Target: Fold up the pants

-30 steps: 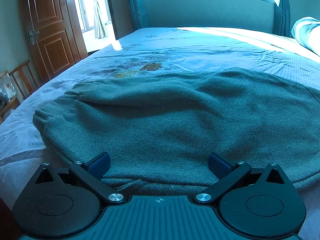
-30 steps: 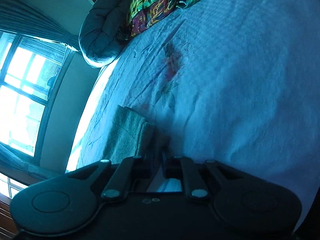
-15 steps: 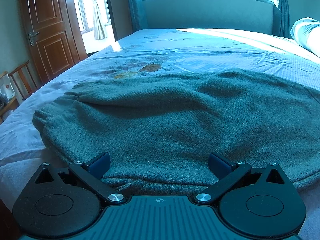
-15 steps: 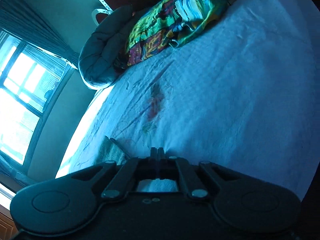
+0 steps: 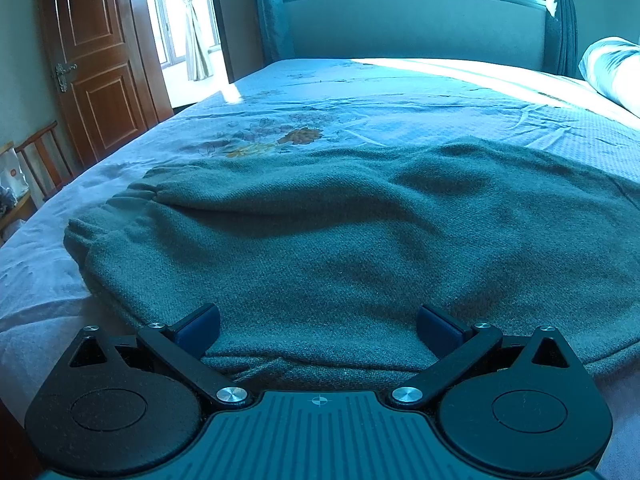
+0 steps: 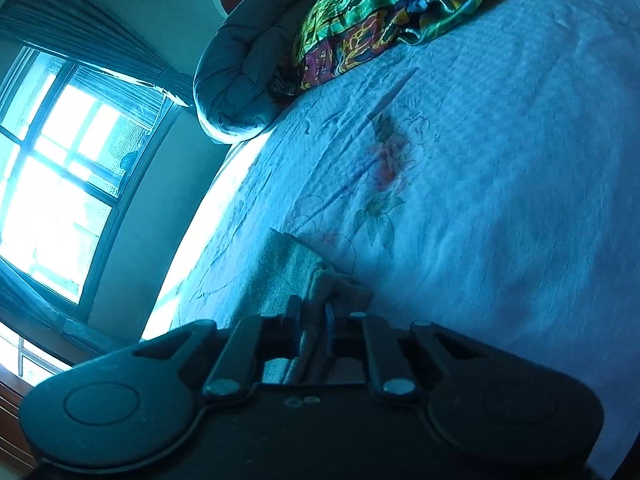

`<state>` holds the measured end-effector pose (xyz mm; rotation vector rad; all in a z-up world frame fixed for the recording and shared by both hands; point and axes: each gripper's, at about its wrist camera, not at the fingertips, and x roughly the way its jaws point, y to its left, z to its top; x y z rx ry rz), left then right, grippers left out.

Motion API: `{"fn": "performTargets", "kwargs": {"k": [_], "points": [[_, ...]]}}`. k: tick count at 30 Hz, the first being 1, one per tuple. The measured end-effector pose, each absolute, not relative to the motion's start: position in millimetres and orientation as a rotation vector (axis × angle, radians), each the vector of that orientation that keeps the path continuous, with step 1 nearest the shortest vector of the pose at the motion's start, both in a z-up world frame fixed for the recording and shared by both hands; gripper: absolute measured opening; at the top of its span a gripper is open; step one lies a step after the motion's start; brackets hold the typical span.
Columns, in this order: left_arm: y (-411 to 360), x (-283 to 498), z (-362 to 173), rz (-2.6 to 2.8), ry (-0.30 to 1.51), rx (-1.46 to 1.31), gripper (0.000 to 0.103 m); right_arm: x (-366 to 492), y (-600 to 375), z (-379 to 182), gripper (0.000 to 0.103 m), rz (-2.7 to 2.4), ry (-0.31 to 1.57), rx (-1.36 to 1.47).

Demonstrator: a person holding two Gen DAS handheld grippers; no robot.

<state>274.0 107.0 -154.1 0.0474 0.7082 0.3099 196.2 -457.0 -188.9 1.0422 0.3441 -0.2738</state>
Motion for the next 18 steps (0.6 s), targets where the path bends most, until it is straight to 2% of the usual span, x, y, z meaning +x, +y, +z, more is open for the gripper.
{"fn": "performTargets", "kwargs": {"k": [4,8,9,12,18], "points": [[107,274,-154,0.309,0.708,0.048,0.103,182,-445,-171,0.000,-0.259,0.270,0.960],[107,274,-155,0.308,0.707,0.048,0.103,191,-459,-199,0.000,-0.315,0.389,1.056],[107,274,-155,0.306,0.708,0.048,0.103,186,-460,-201,0.004,-0.309,0.369,1.079],[108,273,-154,0.298,0.708,0.047,0.103,167,-455,-198,0.035,-0.329,0.320,1.106],[107,273,-153,0.304,0.702,0.046,0.103,187,-447,-208,0.037,-0.228,0.365,1.130]]}}
